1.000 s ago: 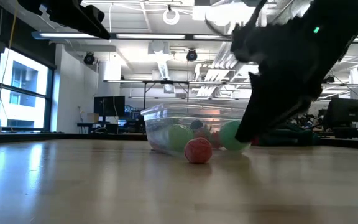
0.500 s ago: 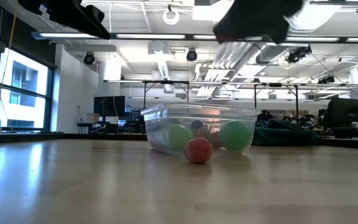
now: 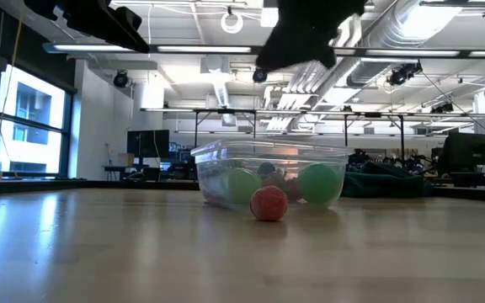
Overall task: Pick and placing Produce into tupperware
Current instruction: Put the red cherry into the transparent container
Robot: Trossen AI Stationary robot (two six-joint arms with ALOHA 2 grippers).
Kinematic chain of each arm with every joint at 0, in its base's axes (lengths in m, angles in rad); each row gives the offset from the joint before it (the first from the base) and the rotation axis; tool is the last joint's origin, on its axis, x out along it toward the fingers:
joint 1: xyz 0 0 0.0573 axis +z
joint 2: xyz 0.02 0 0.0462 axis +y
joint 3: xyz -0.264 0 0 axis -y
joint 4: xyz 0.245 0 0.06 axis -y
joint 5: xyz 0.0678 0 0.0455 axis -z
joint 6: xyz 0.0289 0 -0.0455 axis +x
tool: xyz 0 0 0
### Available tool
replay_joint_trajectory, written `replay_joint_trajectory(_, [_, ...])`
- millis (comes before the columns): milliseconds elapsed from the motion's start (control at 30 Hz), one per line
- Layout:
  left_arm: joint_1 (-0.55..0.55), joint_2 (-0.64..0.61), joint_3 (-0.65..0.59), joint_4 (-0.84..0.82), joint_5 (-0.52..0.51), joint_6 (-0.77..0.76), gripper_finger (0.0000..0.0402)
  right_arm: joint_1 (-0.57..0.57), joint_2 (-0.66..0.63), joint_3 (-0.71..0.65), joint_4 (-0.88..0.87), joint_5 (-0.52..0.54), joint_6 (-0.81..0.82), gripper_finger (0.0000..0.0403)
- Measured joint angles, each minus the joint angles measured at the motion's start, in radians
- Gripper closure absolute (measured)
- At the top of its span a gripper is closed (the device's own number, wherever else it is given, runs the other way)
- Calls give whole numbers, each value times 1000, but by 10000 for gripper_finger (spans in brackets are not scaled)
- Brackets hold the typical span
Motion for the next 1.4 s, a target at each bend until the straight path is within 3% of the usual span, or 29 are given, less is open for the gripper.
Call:
replay_joint_trajectory(200, [0, 0, 0, 0, 0, 0, 222, -78, 137, 88, -190, -149, 112, 328])
replay_joint_trajectory(433, [0, 0, 0, 0, 0, 0, 222, -108, 249, 91, -198, -265, 129, 328])
replay_joint_trajectory(1400, [0, 0, 0, -1, 0, 0, 222, -106, 306, 90, -170, -310, 112, 328])
